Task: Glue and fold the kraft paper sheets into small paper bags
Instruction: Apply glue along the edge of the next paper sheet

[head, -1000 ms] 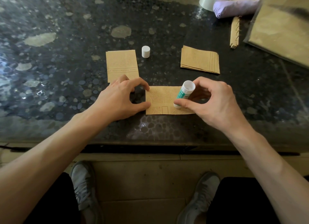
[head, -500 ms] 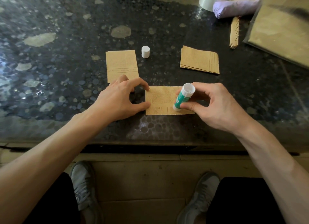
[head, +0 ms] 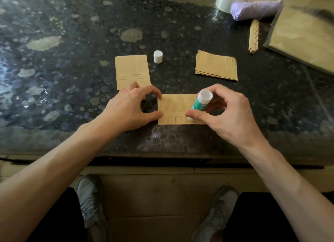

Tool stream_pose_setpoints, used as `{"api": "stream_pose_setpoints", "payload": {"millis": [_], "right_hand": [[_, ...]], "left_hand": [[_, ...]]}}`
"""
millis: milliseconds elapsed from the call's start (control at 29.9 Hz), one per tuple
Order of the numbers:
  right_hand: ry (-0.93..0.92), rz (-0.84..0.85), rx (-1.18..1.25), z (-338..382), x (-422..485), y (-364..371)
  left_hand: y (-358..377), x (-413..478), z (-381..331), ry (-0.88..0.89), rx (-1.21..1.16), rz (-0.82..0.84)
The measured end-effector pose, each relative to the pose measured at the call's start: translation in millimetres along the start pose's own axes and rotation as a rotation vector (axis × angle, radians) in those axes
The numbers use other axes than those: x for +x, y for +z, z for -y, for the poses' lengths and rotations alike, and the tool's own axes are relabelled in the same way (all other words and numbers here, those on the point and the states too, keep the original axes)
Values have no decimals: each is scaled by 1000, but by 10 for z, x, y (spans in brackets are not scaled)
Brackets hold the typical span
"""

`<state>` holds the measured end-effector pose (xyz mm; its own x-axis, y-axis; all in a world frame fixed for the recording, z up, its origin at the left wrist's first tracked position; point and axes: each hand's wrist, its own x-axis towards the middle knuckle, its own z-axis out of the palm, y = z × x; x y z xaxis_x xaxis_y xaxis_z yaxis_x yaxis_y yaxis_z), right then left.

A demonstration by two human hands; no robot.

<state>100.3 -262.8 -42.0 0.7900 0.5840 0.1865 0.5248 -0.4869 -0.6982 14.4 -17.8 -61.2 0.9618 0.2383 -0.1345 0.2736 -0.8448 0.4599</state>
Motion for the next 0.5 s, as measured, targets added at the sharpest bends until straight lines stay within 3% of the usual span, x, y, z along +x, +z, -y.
{"api": "stream_pose_setpoints", "payload": {"millis": [167, 501], "right_hand": [[2, -25, -23, -8, -18, 10], [39, 176, -2, -30, 23, -143]], "left_hand": [[-5, 4, -1, -2, 2, 7], [-11, -2, -13, -9, -3, 12]]}}
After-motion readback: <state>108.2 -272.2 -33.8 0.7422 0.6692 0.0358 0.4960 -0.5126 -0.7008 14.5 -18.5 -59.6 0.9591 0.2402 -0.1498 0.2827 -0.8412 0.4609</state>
